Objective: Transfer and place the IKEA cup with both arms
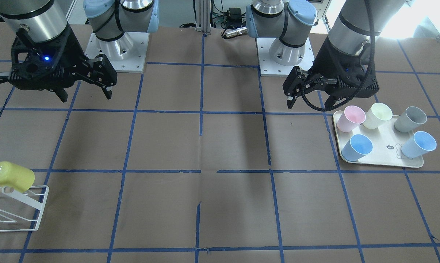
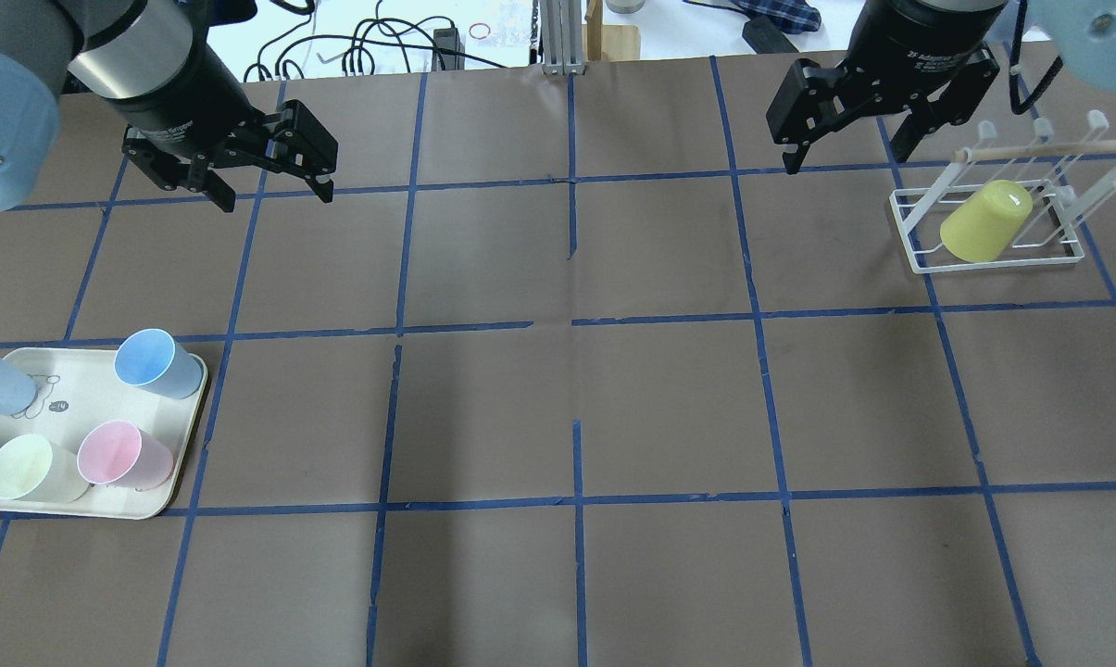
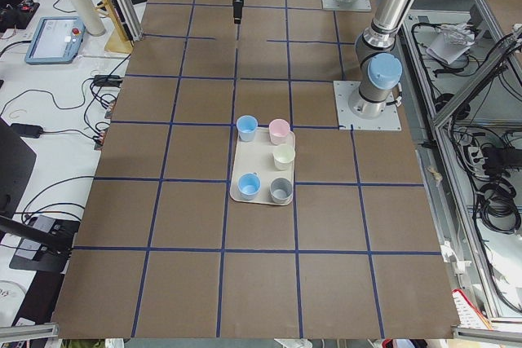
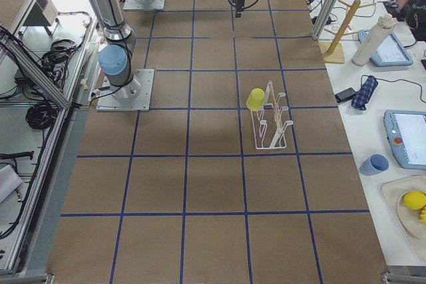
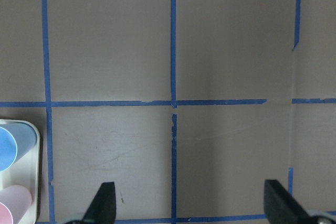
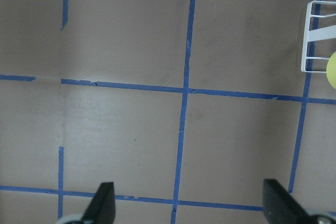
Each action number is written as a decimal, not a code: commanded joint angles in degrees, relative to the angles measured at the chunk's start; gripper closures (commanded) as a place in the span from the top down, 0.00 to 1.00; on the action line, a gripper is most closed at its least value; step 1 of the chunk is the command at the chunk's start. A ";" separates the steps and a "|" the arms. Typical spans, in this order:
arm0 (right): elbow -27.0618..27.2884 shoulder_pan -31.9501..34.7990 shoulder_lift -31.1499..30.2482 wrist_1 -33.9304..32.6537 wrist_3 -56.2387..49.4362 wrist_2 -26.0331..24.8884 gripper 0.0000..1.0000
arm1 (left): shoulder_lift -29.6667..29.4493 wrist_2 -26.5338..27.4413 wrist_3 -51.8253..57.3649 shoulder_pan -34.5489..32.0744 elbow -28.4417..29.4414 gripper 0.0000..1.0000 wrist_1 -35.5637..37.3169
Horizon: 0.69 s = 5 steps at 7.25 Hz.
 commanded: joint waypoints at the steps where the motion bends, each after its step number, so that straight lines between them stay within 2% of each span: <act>1: -0.08 0.00 -0.03 0.06 -0.07 -0.24 1.00 | 0.63 -0.15 -0.02 0.00 0.00 1.00 -0.27; 4: -0.16 -0.09 -0.03 -0.02 -0.16 -0.24 1.00 | 0.38 -0.50 0.07 0.18 0.35 1.00 -0.18; 5: -0.42 -0.26 0.06 -0.02 -0.24 -0.24 1.00 | 0.37 -2.16 0.07 0.18 0.17 1.00 -0.18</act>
